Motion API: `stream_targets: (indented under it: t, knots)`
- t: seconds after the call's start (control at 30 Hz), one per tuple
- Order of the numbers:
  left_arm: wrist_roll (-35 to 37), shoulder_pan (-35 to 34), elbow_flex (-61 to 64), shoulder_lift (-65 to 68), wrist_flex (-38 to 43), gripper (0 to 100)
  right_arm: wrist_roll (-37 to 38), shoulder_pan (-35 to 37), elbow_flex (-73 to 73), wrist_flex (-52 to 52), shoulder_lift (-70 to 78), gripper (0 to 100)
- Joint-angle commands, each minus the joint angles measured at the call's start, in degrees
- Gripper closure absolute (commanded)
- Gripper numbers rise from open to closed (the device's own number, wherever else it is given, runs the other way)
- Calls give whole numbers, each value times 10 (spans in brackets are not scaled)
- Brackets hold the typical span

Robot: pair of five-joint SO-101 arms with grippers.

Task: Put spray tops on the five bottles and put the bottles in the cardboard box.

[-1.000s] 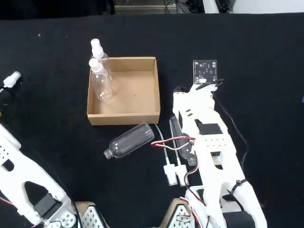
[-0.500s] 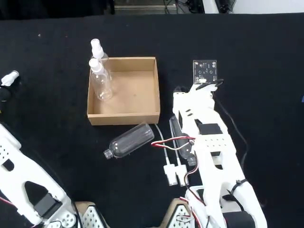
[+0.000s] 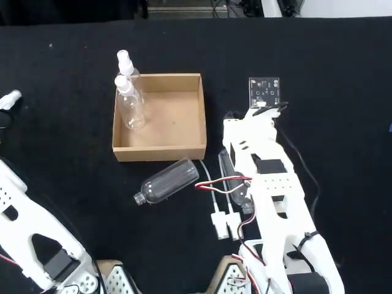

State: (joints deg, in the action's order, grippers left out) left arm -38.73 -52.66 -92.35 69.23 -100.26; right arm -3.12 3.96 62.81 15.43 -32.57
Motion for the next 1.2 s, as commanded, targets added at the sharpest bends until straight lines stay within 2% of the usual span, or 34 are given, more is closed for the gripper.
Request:
stream_targets:
  t: [0.0, 1.17]
  knots:
    - [18, -3, -31, -32, -6, 884, 7, -11, -5, -18, -27, 987]
    - [104, -10, -29, -206, -7, 884, 7, -11, -4, -18, -27, 987]
